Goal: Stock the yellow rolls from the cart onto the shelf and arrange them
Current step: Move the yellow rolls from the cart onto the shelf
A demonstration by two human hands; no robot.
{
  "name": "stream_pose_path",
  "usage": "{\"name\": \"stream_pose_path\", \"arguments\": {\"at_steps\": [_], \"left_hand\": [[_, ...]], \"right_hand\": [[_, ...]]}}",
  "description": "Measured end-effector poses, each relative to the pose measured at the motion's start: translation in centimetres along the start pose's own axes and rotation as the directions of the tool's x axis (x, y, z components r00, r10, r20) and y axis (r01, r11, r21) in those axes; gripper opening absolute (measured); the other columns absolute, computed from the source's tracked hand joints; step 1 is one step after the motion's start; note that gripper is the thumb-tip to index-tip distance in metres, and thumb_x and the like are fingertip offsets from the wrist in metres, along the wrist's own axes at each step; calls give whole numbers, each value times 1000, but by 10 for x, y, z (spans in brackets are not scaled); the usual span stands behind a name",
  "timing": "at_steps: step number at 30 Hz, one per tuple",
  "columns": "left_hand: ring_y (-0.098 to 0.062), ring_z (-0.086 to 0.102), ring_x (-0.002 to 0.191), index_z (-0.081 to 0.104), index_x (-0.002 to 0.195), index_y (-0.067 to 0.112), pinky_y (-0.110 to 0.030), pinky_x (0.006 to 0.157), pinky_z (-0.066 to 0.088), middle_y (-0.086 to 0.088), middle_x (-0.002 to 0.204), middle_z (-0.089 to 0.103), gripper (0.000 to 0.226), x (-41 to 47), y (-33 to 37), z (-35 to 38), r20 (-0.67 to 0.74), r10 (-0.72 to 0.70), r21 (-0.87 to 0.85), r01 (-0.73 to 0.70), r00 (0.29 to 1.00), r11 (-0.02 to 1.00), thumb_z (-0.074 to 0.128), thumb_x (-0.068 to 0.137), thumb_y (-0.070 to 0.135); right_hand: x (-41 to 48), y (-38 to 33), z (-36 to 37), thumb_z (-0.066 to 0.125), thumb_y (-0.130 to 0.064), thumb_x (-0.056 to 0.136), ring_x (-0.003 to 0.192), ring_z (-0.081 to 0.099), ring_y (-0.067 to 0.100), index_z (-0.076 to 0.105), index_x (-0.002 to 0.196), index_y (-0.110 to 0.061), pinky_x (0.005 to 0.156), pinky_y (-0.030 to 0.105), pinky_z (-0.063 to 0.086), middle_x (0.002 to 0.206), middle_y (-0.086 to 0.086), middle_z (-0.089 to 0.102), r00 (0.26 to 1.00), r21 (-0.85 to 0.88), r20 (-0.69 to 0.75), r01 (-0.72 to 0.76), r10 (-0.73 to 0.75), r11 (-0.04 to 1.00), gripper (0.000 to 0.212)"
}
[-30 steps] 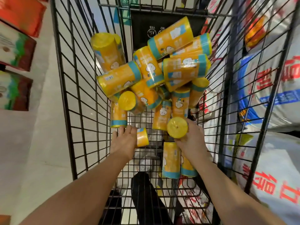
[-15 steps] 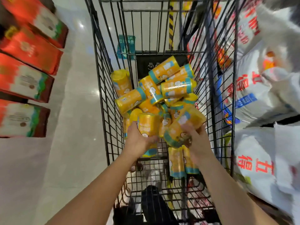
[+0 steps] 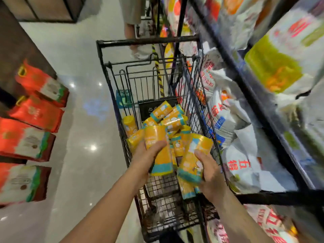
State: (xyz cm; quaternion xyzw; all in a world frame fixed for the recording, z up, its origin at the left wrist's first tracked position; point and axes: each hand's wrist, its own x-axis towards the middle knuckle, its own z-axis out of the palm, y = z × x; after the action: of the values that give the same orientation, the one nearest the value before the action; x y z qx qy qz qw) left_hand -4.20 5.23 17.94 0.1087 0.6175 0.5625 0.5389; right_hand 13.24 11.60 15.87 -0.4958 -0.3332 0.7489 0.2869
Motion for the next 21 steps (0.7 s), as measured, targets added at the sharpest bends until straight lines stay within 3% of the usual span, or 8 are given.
{"name": "stream_pose_path", "arguments": {"at_steps": [4, 9, 12, 15, 17, 19, 21], "left_hand": [[-24, 74, 93, 57, 124, 23, -48, 82, 59, -5, 108, 74, 43, -38, 29, 5, 80, 46, -9, -45, 996, 999, 72, 85, 34], [-23, 74, 89, 58, 118, 23, -42, 68, 60, -5, 103, 75, 37, -87, 54, 8, 186, 92, -18, -90, 978, 996, 71, 86, 37], [-15, 75, 80, 60, 113, 18, -34, 60, 59, 0, 91, 77, 31, -116, 66, 9, 262, 122, -5, -126, 957, 992, 72, 86, 28], [-26, 73, 92, 60, 115, 14, -46, 78, 60, -9, 105, 75, 49, -140, 75, 14, 330, 149, 48, -174, 932, 984, 80, 73, 29], [-29, 73, 93, 60, 115, 15, -46, 79, 59, -10, 105, 74, 48, -155, 83, 21, 373, 161, 72, -201, 914, 977, 80, 73, 26], [-31, 73, 90, 60, 114, 15, -45, 76, 60, -10, 101, 75, 46, -169, 91, 31, 431, 172, 94, -233, 886, 968, 81, 74, 18], [-32, 73, 88, 59, 117, 12, -47, 76, 60, -13, 101, 74, 62, -186, 99, 43, 499, 179, 122, -273, 848, 954, 85, 61, 19]], "right_hand": [[-48, -15, 8, 65, -35, 82, 106, 69, 31, 55, 135, -18, 86, 48, 57, 122, 14, 69, 998, 129, 58, -15, 8, 992, 57], [-110, -34, 20, 63, -35, 77, 81, 75, 27, 63, 121, -12, 67, 39, 61, 101, 15, 75, 996, 239, 23, 76, -84, 968, 49], [-150, -43, 24, 57, -32, 79, 73, 73, 29, 68, 104, -9, 77, 45, 58, 90, 16, 75, 993, 298, 14, 107, -117, 949, 35], [-184, -51, 20, 46, -23, 93, 65, 72, 24, 68, 97, -9, 74, 43, 52, 81, 12, 75, 986, 306, -15, 164, -168, 938, 25], [-206, -57, 18, 47, -22, 94, 67, 73, 23, 67, 101, -8, 71, 42, 53, 83, 11, 76, 979, 281, -40, 205, -202, 938, 25], [-229, -63, 15, 60, -26, 79, 72, 73, 25, 62, 115, -5, 68, 41, 57, 90, 12, 76, 964, 257, -97, 263, -246, 930, 42], [-250, -70, 8, 66, -28, 64, 75, 73, 26, 57, 124, -6, 71, 42, 59, 93, 13, 75, 941, 247, -164, 329, -296, 911, 64]]}}
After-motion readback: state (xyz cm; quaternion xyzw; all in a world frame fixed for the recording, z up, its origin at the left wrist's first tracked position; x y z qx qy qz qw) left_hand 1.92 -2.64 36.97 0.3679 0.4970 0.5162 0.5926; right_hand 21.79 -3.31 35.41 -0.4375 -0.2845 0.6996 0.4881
